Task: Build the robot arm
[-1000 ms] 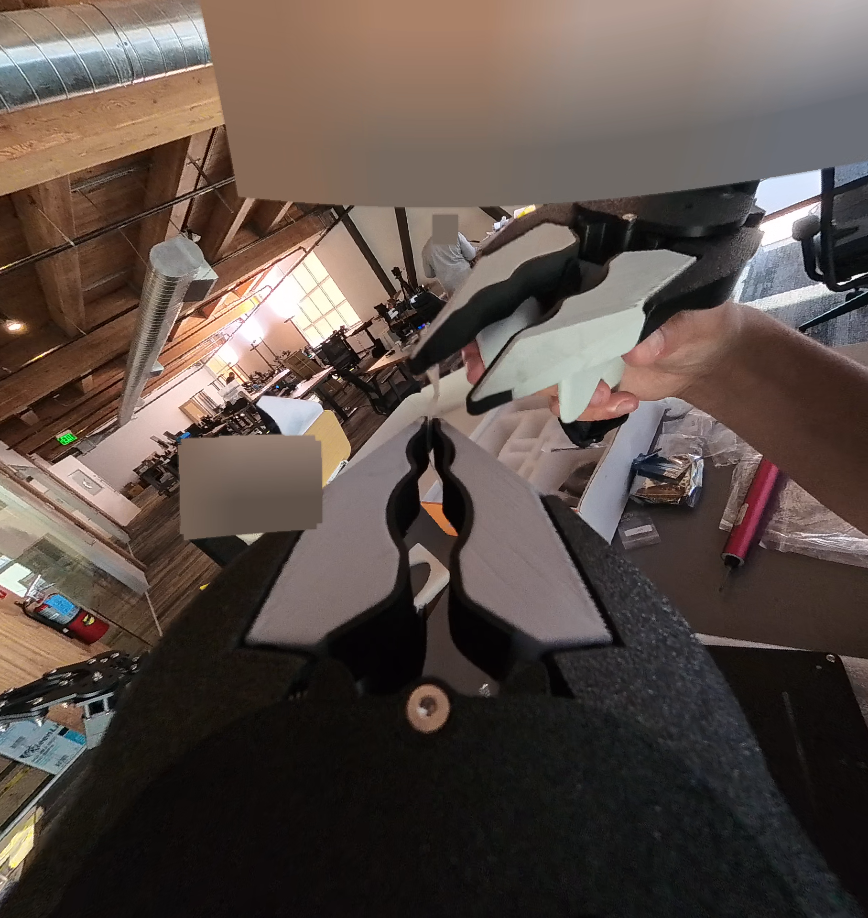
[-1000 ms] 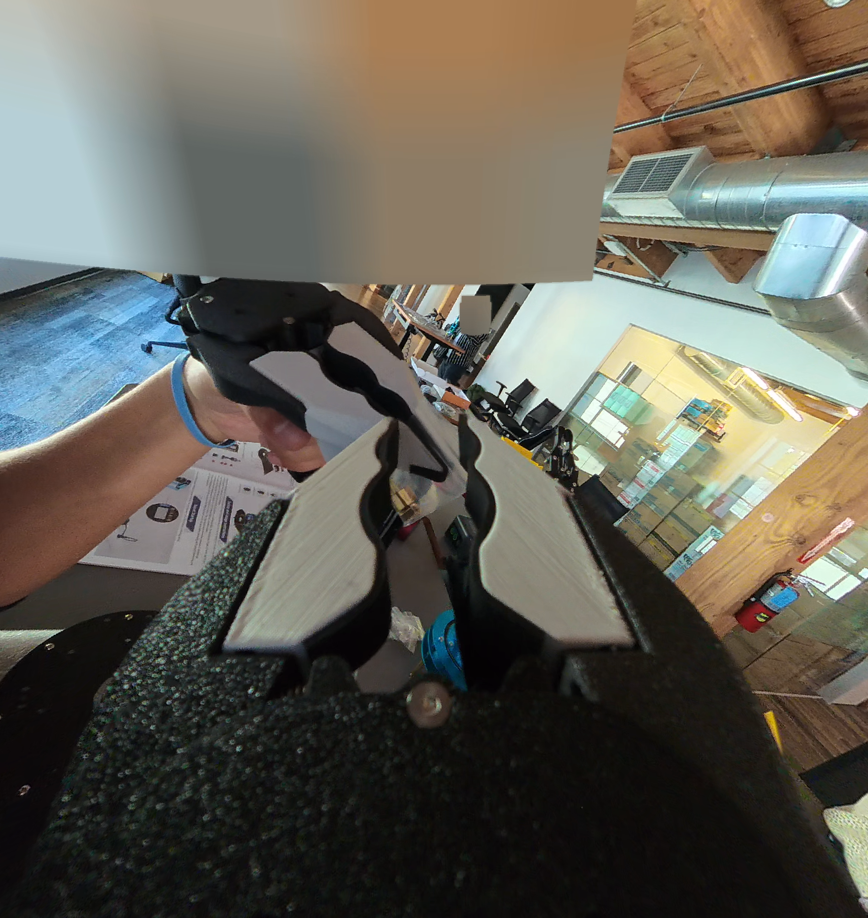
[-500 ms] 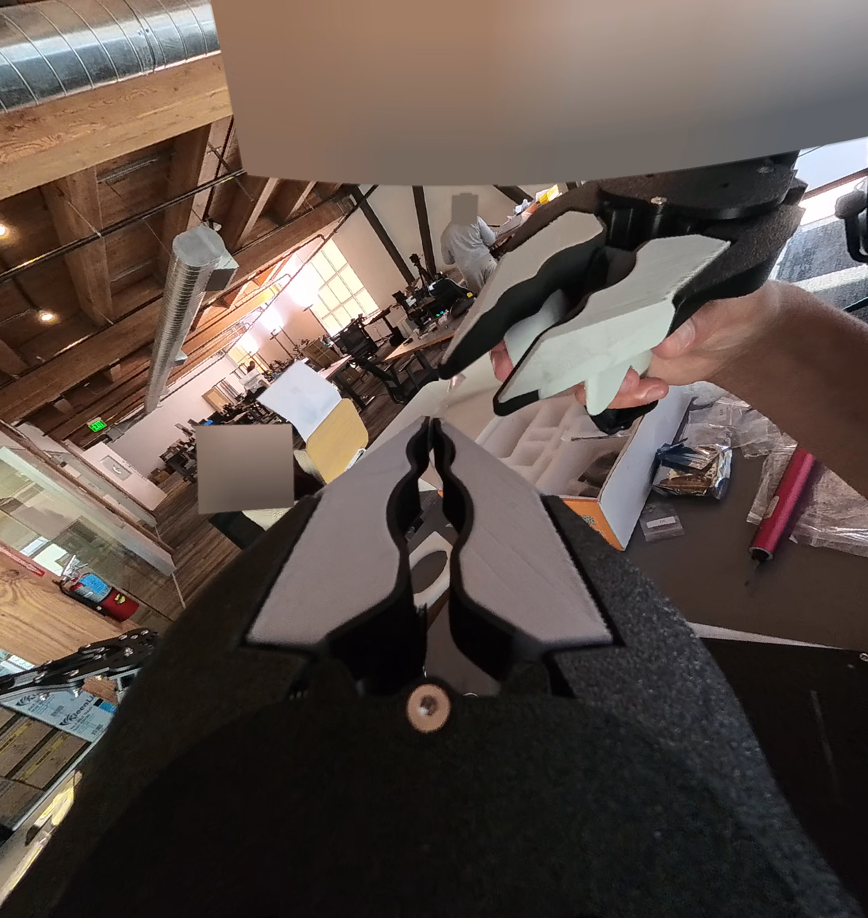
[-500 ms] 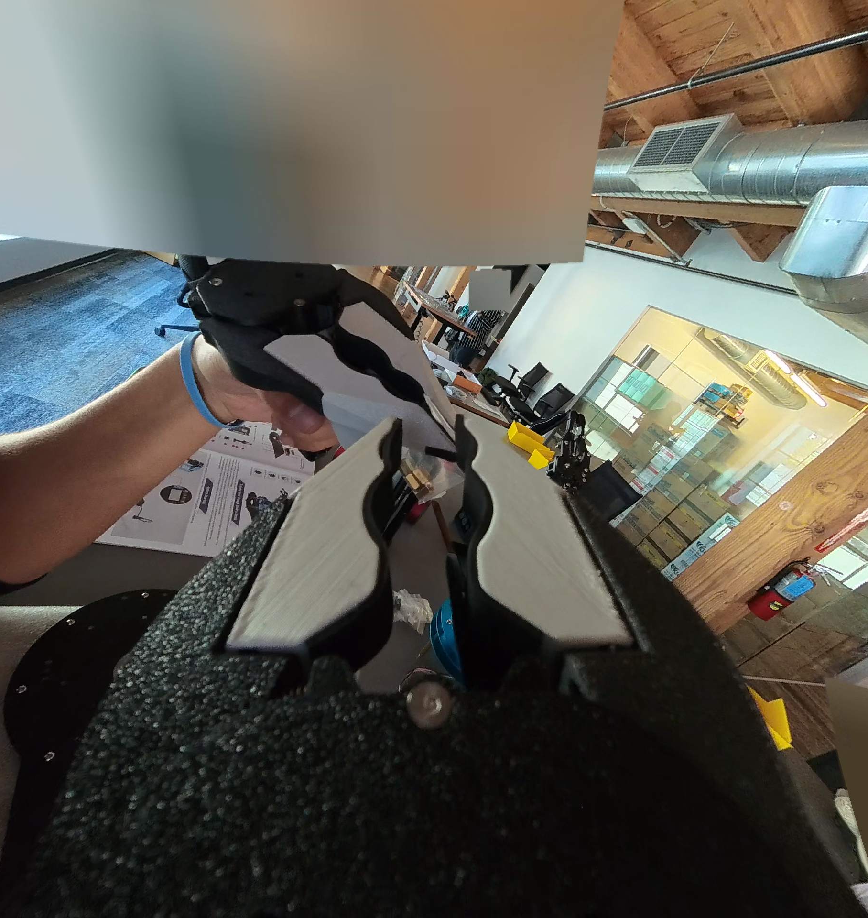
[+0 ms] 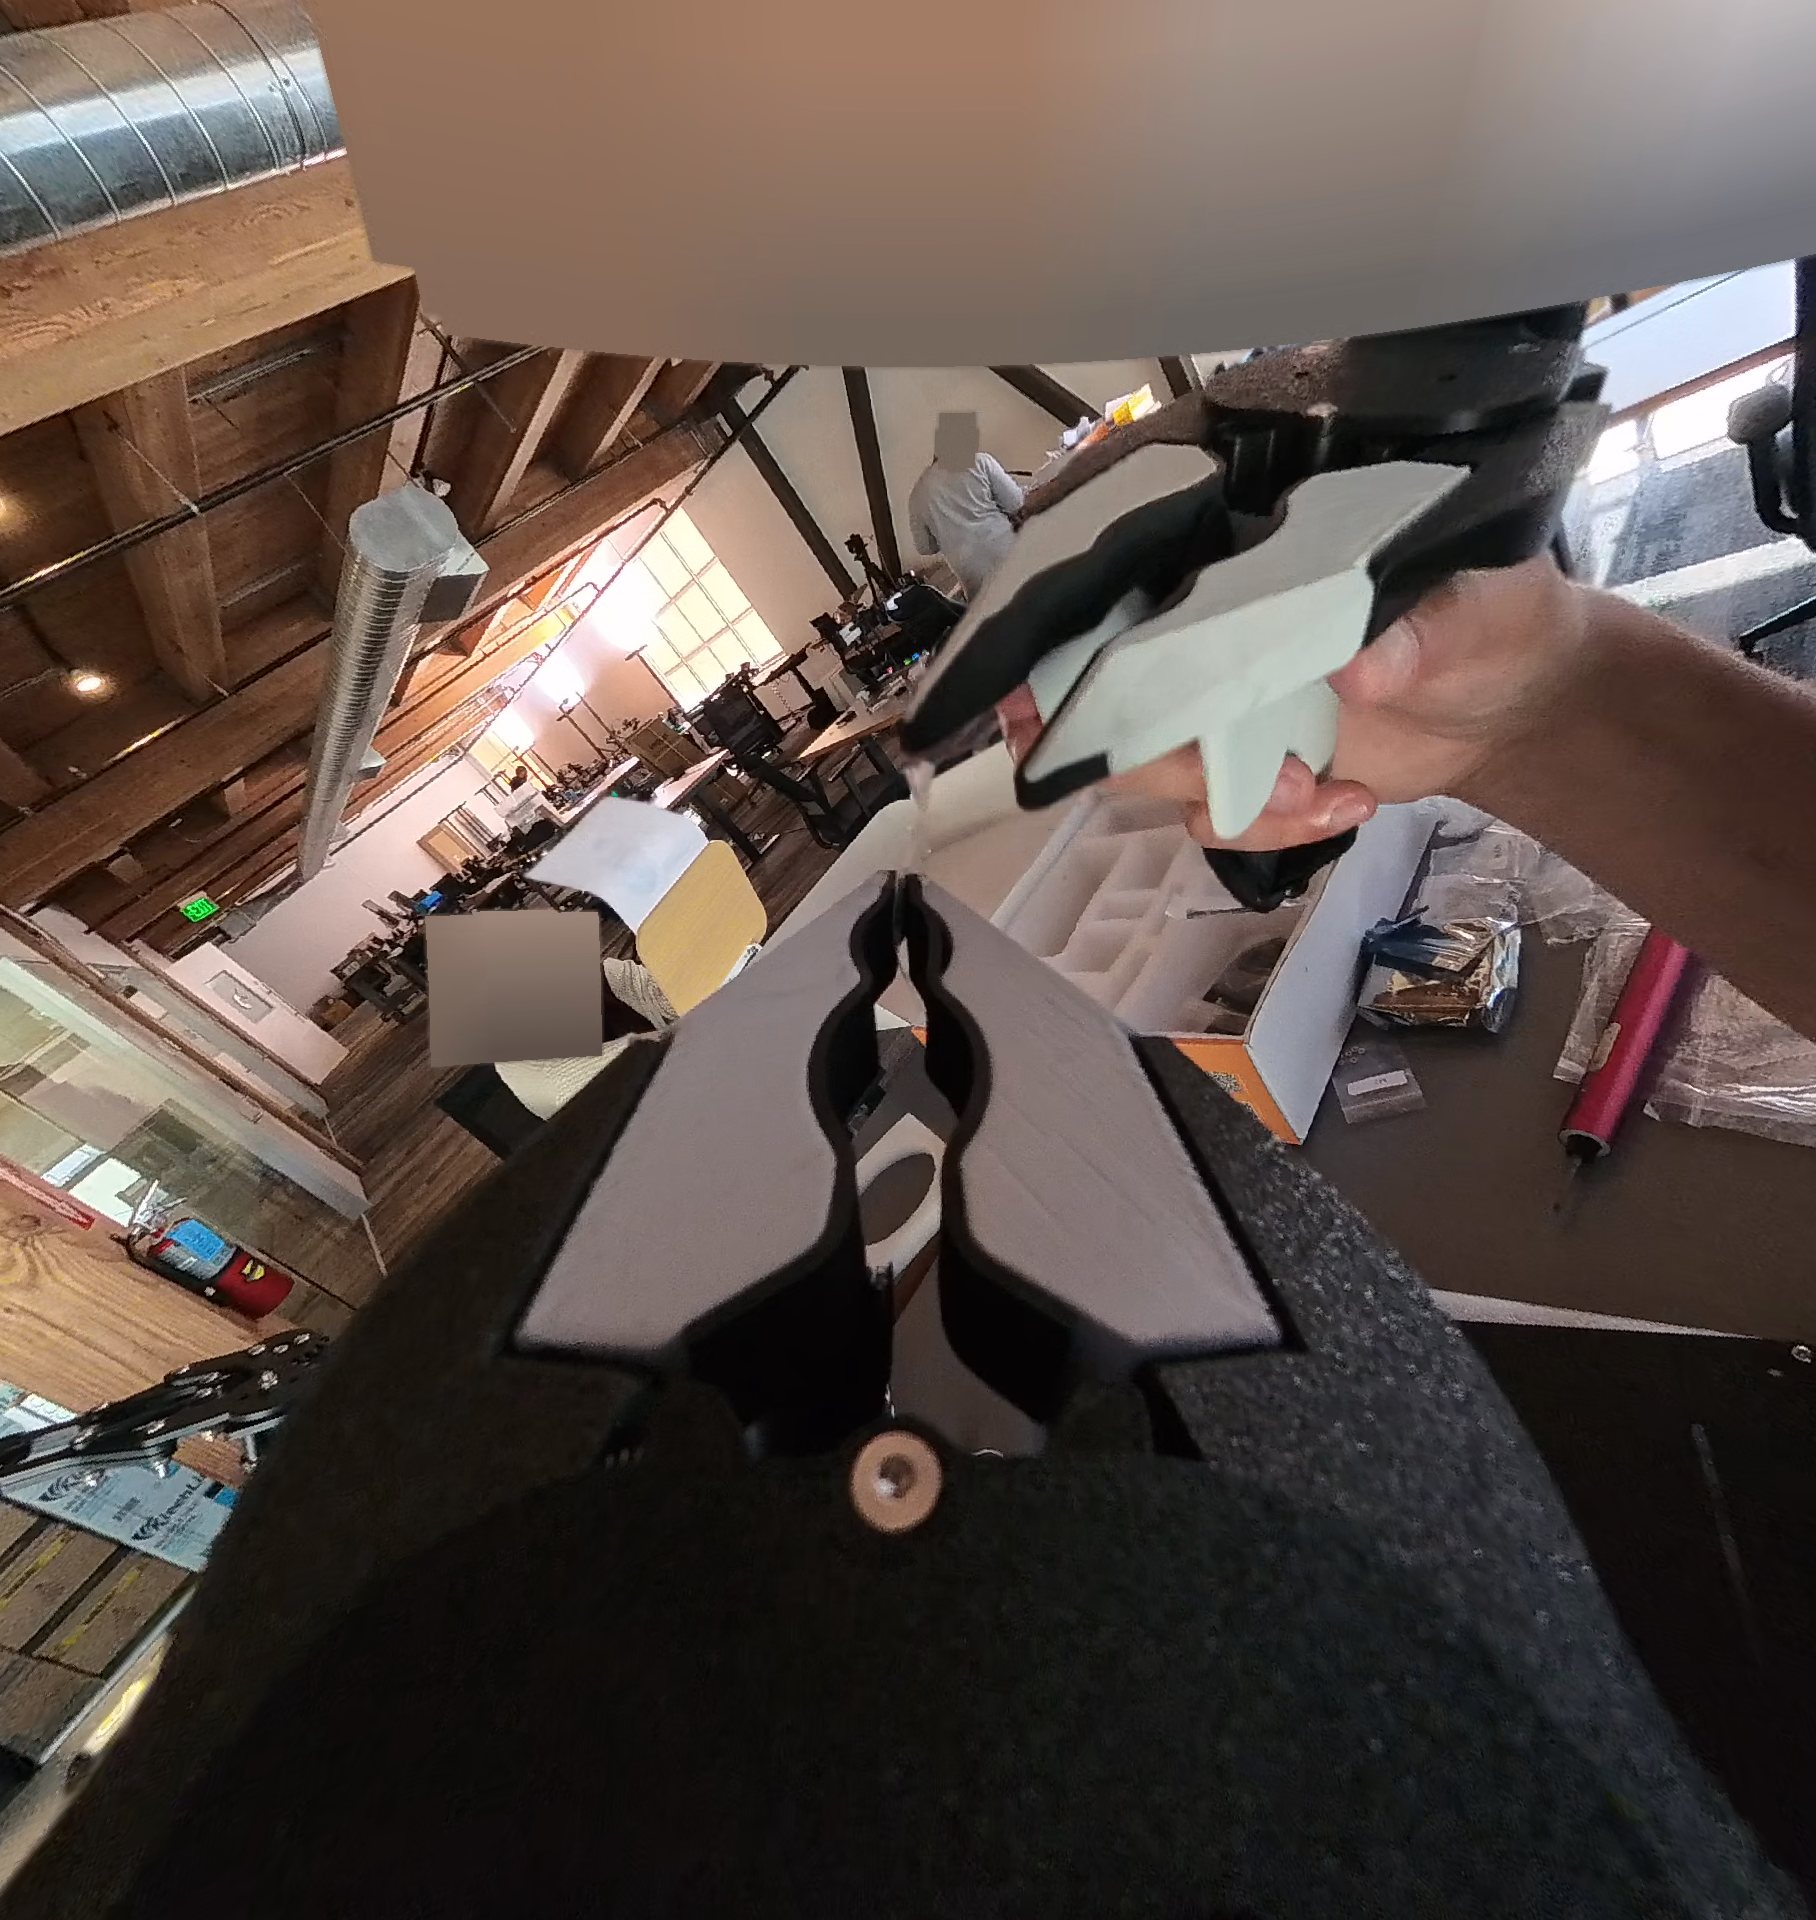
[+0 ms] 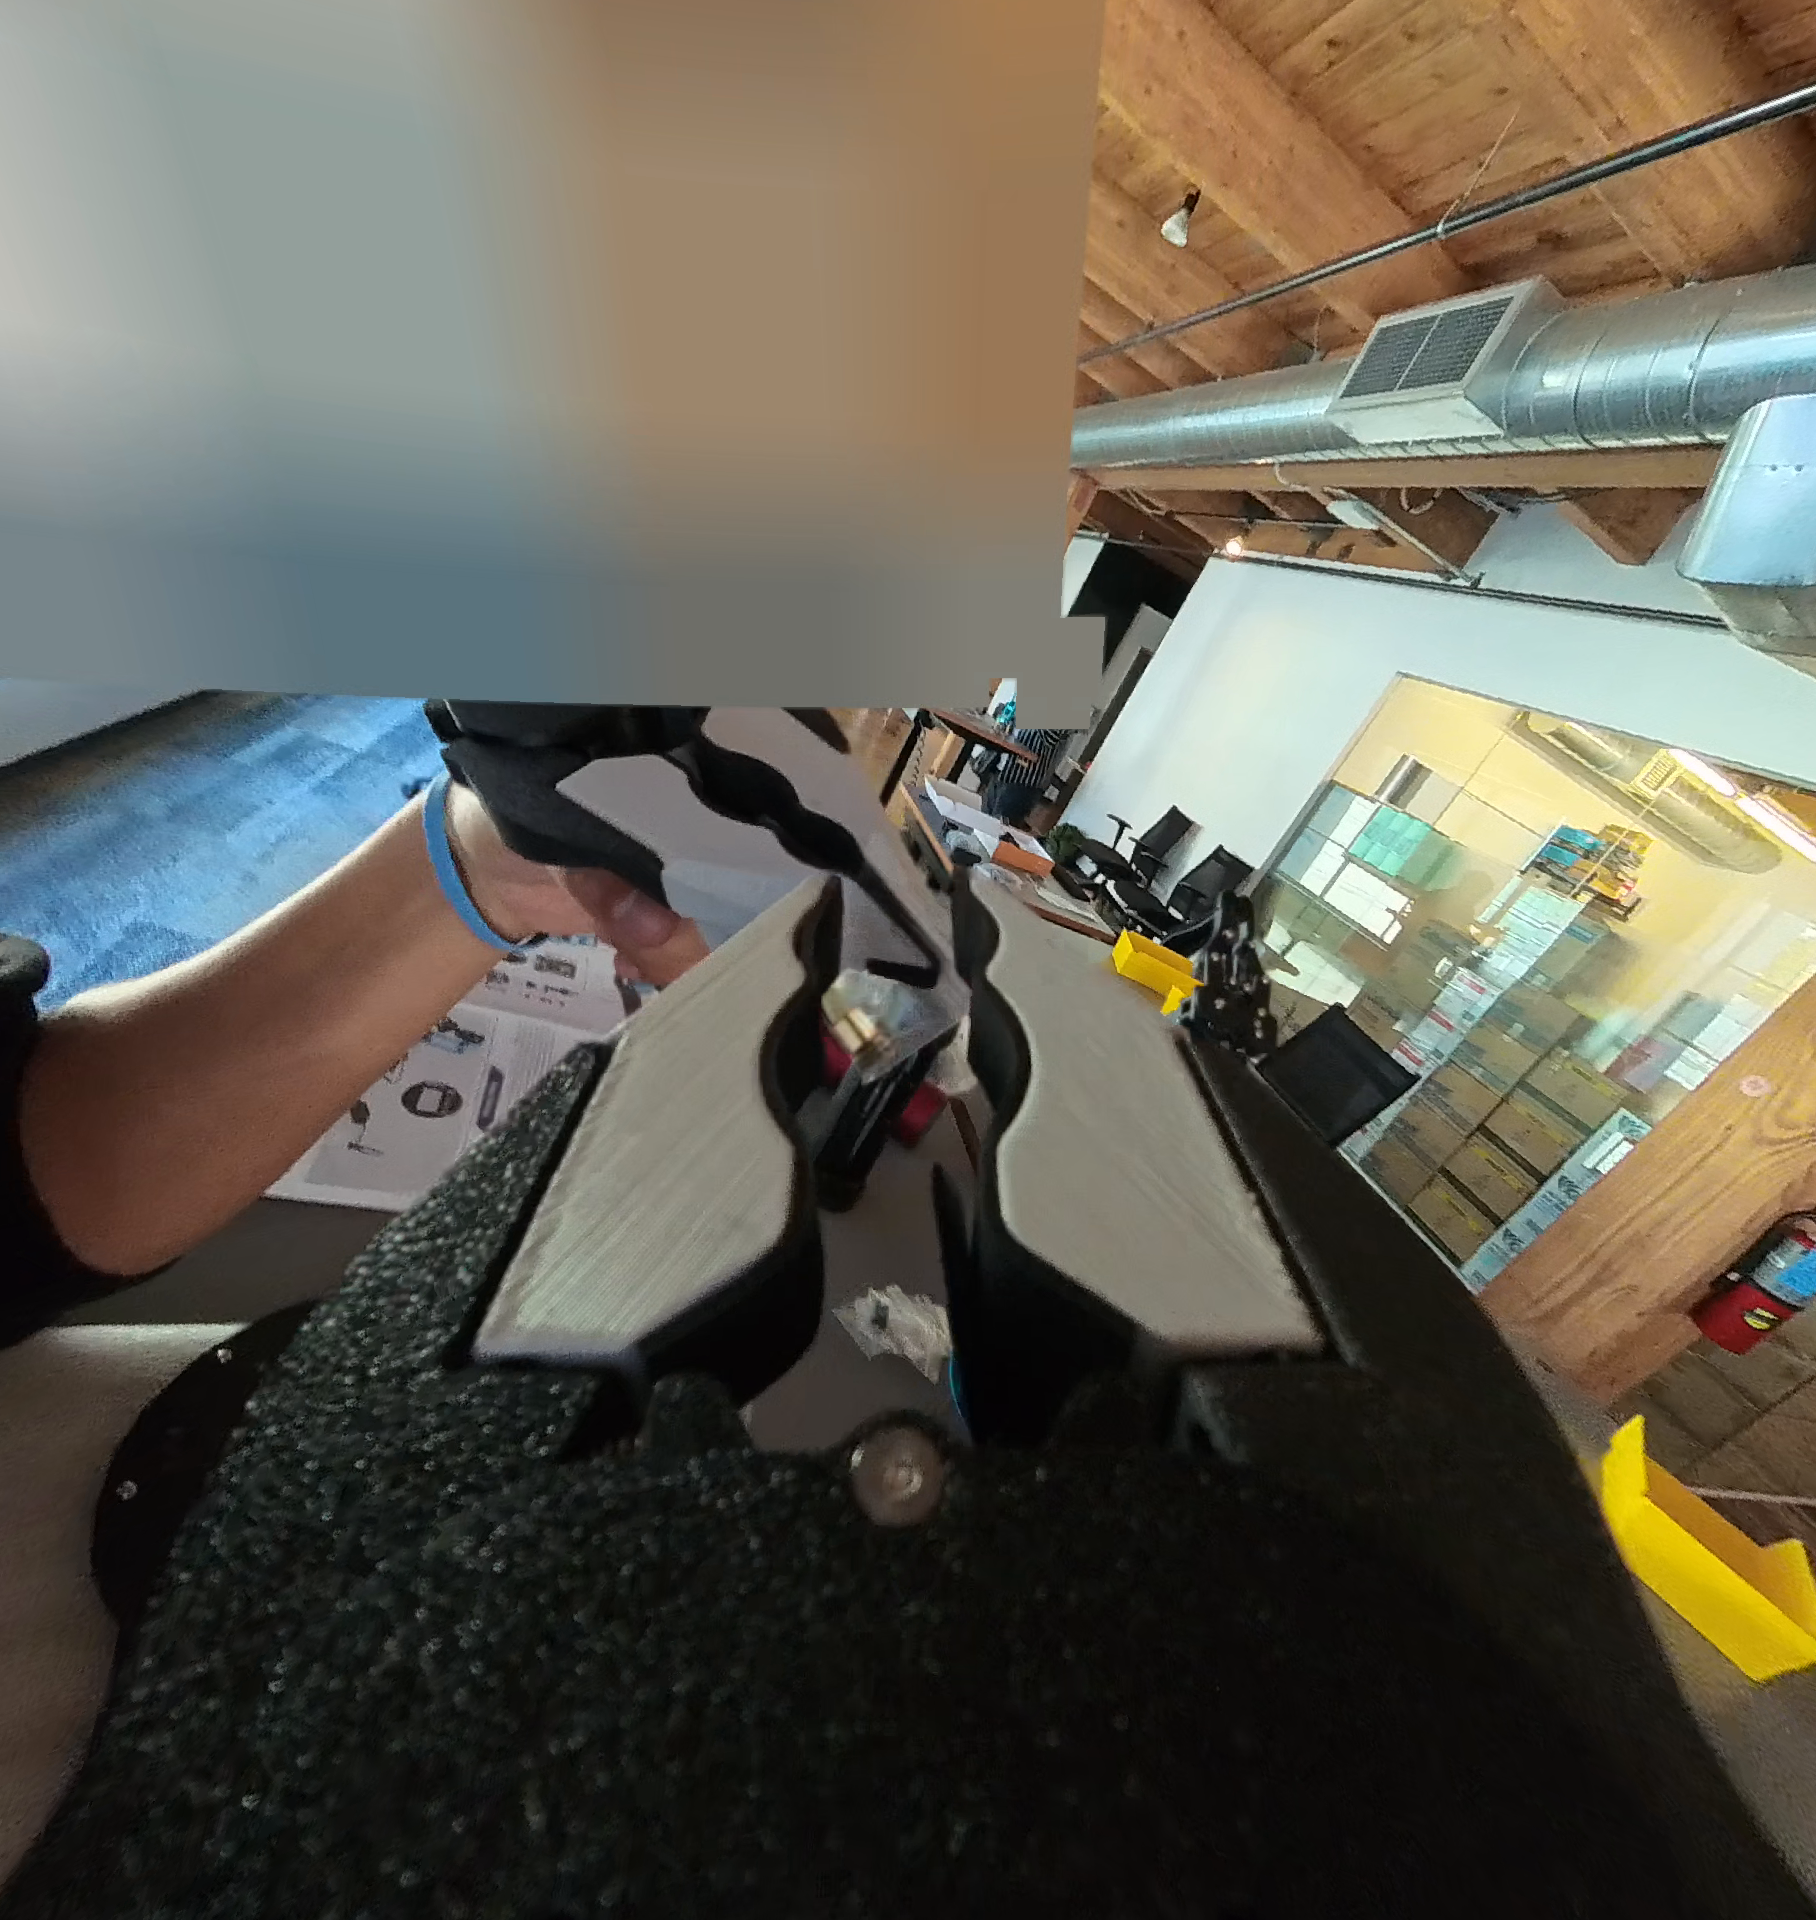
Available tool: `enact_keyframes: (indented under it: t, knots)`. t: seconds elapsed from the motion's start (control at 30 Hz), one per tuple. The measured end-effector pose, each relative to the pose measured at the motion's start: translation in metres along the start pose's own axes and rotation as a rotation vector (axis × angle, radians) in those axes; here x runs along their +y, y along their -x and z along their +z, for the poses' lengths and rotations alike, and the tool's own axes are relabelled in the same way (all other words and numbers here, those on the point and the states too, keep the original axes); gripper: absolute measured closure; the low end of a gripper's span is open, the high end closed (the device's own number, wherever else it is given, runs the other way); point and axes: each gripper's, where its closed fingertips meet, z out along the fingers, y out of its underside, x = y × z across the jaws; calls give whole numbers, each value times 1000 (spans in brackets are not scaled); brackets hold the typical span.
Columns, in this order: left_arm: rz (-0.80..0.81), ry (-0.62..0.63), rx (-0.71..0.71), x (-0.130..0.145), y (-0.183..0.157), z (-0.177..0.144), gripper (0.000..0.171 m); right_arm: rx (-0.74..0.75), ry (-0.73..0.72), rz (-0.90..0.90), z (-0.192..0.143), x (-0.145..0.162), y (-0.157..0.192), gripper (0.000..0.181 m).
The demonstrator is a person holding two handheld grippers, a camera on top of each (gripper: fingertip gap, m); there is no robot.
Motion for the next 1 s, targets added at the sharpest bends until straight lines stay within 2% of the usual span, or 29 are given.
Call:
enact_keyframes:
  t: [0.2, 0.37, 1.0]
  knots:
    - [17, 2, 32, 0, -7, 1, 171, 105, -31, 52, -6, -4, -23, 165]
    - [17, -3, 46, -1, -11, 1, 171, 80, 16, 30, -4, 6, -19, 163]
    - [10, -6, 46, -1, -10, -1, 171, 74, 6, 24, -6, 2, -18, 163]
